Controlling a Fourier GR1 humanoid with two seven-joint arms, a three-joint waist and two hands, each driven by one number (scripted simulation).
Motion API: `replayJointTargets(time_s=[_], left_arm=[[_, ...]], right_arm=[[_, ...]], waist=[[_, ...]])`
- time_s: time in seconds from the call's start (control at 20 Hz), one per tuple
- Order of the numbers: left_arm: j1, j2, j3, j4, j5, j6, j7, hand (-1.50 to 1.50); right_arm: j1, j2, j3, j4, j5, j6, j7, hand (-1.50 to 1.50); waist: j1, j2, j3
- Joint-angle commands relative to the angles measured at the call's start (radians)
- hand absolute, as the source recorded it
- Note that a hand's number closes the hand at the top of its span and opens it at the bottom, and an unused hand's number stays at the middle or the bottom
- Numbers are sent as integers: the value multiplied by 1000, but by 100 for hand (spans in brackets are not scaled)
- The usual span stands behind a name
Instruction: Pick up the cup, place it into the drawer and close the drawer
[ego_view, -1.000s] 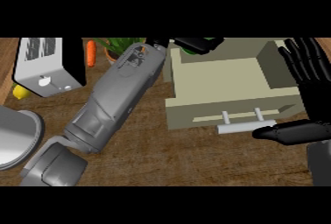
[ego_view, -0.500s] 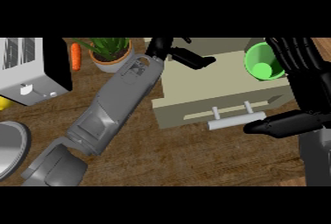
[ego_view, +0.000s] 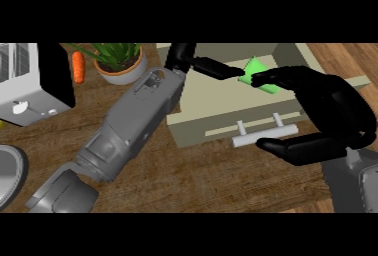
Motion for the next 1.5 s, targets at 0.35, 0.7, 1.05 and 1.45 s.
replayJointTargets(time_s=[0.35, 0.7, 1.05, 1.45], left_arm=[[-10, 0, 37, -31, 157, 70, -144, -150], [23, 0, 39, -28, 207, 55, -172, -150], [131, 22, 57, -85, 206, -54, -229, -150], [223, 67, 62, -202, 205, -51, -220, -150]], right_arm=[[33, -176, 197, -25, 26, 271, 162, 150], [111, -218, 246, 19, 432, 177, 34, -150], [93, -146, 342, 358, 660, 32, -95, -150], [-105, -91, 343, 862, 800, -88, -312, 150]], waist=[[64, -26, -1], [152, -34, 1], [243, -40, 1], [276, -42, 2]])
